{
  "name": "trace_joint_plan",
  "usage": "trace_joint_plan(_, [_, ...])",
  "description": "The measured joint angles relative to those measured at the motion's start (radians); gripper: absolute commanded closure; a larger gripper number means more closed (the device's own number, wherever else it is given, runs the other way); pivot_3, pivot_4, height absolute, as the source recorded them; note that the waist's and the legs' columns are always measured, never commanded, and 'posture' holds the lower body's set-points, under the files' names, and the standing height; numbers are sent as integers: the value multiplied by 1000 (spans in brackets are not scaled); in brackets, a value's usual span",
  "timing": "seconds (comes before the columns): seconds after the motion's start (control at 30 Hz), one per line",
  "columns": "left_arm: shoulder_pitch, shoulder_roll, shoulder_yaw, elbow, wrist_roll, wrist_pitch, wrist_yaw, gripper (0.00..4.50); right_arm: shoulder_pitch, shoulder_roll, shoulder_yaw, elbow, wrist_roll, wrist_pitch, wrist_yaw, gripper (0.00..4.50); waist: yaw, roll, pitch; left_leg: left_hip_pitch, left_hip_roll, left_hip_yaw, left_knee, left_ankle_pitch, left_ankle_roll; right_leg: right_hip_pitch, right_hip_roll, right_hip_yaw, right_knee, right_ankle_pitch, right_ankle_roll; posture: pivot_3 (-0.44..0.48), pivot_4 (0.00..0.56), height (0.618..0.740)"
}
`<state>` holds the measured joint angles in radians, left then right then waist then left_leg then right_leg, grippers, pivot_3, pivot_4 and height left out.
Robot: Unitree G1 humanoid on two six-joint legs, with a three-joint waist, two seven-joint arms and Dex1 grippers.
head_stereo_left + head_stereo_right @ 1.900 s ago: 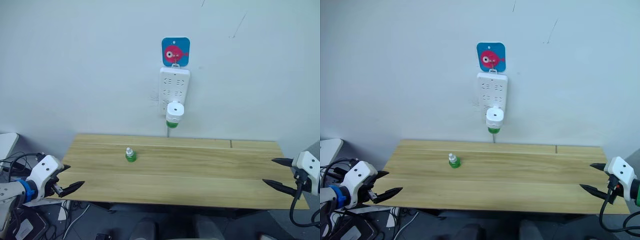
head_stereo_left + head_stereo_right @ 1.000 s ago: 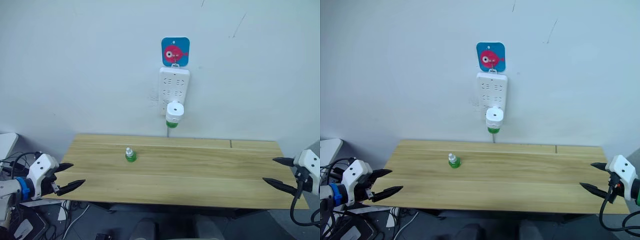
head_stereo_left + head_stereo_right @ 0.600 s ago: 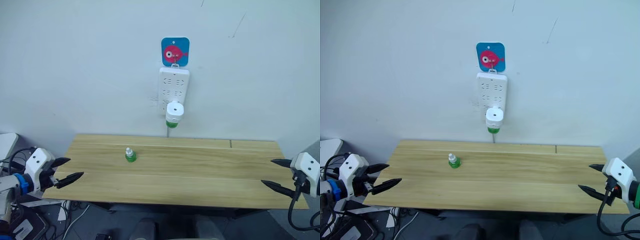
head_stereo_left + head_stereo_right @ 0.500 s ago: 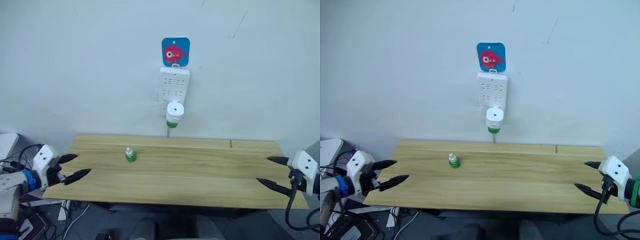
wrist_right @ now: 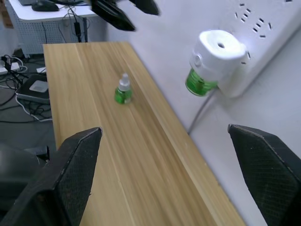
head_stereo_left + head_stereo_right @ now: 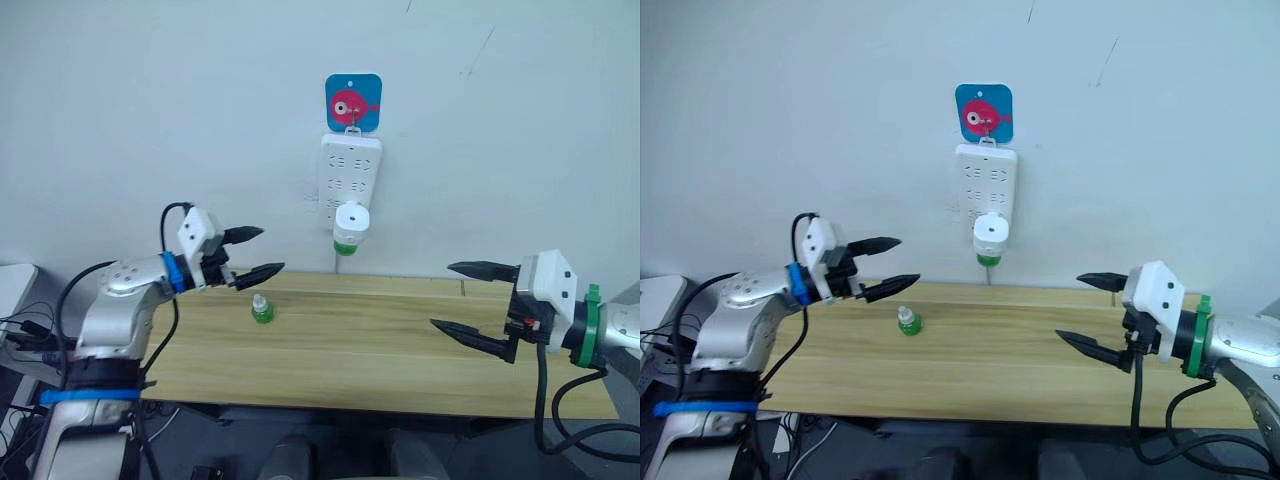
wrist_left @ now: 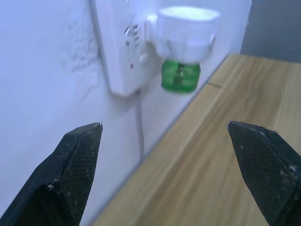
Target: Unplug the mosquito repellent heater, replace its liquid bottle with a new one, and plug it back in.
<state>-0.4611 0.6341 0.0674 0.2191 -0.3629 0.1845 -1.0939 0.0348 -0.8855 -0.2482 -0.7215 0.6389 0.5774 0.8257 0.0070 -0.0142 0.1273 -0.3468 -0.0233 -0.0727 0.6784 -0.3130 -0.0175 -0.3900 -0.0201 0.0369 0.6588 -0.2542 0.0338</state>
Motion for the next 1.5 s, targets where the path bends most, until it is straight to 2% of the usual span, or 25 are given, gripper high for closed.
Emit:
trace_joint_plan(0.2, [-154, -93, -32, 160, 36, -25, 29, 0, -71, 43, 7, -48, 25, 83, -129, 14, -22, -1, 1, 0, 0, 0, 0, 0, 0, 0, 0, 0, 0, 0, 0, -114, 86, 730])
trace_joint_plan(0.33, [-218, -117, -34, 250, 58, -58, 36, 0, -89, 54, 12, -63, 32, 103, -167, 14, -40, -1, 1, -1, 0, 0, 0, 0, 0, -1, 0, 0, 0, 0, 0, -136, 85, 730])
trace_joint_plan(0.47, [-260, -135, -34, 309, 65, -71, 32, 873, -91, 59, 14, -74, 46, 122, -194, 0, -48, -1, 1, -1, 0, 0, 0, 0, 0, -1, 0, 0, 0, 0, 0, -153, 84, 730])
trace_joint_plan(1.07, [-404, -173, -41, 580, 154, -225, 38, 873, -191, 57, 66, -112, 99, 212, -257, 0, -69, -1, 1, -2, 0, 0, 0, 0, 0, -3, 1, 0, 1, 0, 1, -183, 91, 730])
trace_joint_plan(1.5, [-499, -184, -48, 744, 200, -284, -35, 873, -209, 51, 75, -126, 182, 220, -253, 0, -70, -2, 1, -3, -1, 0, 0, 0, 0, -4, 1, 0, 2, 0, 1, -195, 110, 730])
